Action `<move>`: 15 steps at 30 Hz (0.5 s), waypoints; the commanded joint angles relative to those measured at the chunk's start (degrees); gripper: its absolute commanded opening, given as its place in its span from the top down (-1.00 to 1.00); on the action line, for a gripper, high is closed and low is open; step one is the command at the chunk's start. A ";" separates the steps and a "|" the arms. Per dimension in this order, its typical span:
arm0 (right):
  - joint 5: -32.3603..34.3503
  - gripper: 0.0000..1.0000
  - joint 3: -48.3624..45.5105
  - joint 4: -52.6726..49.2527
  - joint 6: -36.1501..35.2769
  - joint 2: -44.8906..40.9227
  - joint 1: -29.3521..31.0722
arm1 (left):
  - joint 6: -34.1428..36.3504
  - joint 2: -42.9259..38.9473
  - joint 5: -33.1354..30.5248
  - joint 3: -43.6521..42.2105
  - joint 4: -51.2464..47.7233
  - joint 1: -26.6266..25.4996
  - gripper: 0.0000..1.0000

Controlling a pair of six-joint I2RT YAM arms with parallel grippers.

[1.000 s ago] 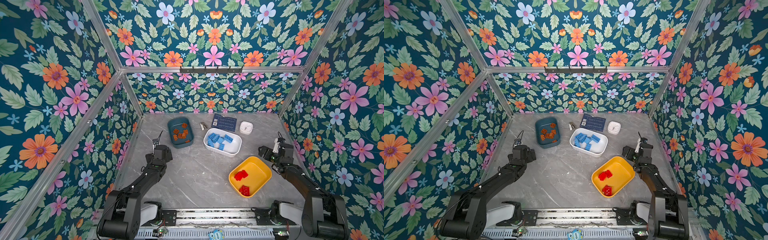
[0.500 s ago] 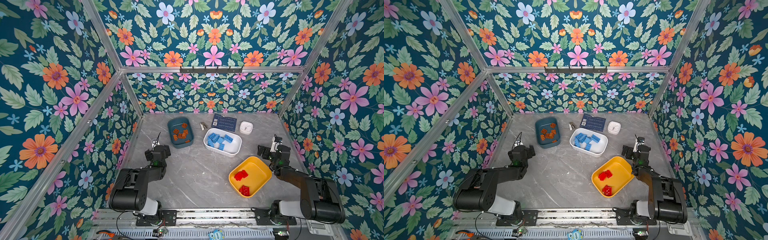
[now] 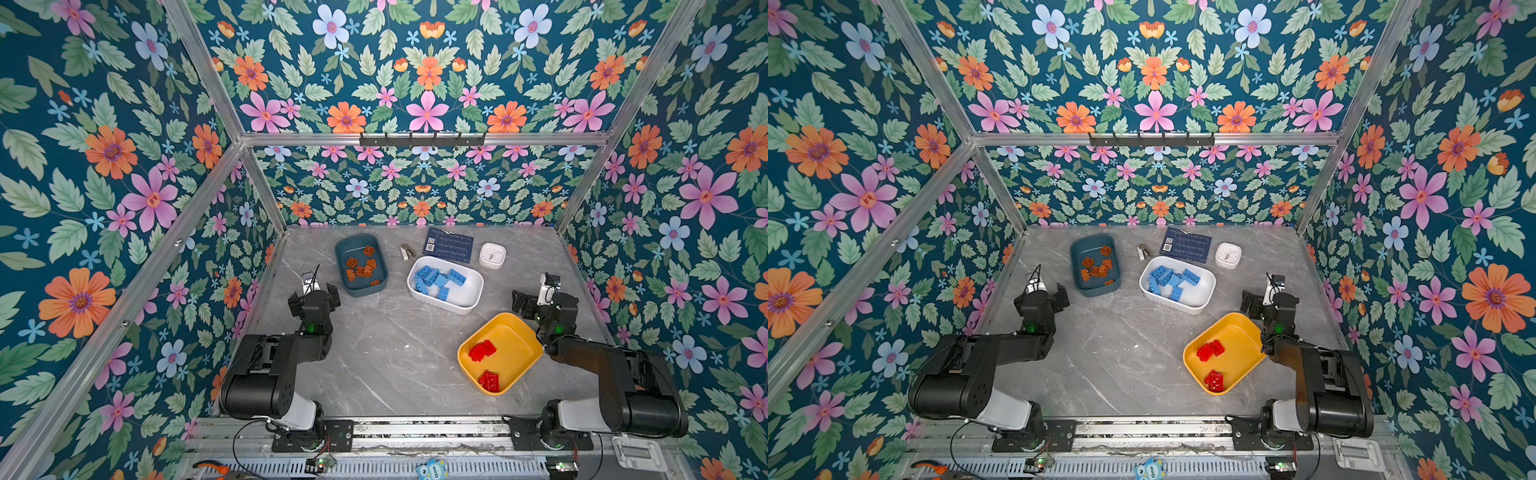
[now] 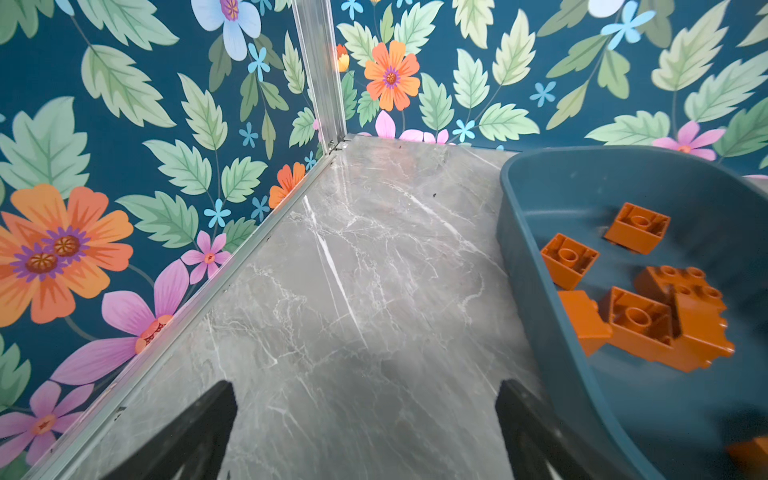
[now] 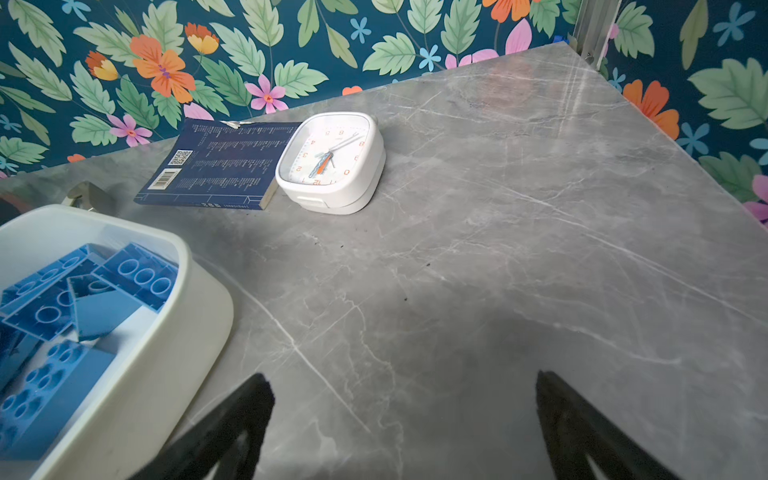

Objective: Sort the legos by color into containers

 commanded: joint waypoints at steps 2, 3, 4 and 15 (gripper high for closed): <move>-0.36 -0.98 0.10 2.66 -0.59 0.13 0.07 | 1.72 0.10 2.14 0.19 2.83 0.02 -1.00; -0.36 -0.98 0.13 2.66 -0.59 0.13 0.01 | 1.73 0.09 2.24 0.19 2.87 0.02 -1.00; -0.34 -0.98 0.11 2.62 -0.55 0.09 0.01 | 1.81 -0.04 2.43 -0.09 3.07 0.02 -1.00; -0.19 -0.98 0.24 2.23 -0.52 -0.13 0.03 | 2.33 -2.12 4.18 -0.17 2.02 0.04 -1.00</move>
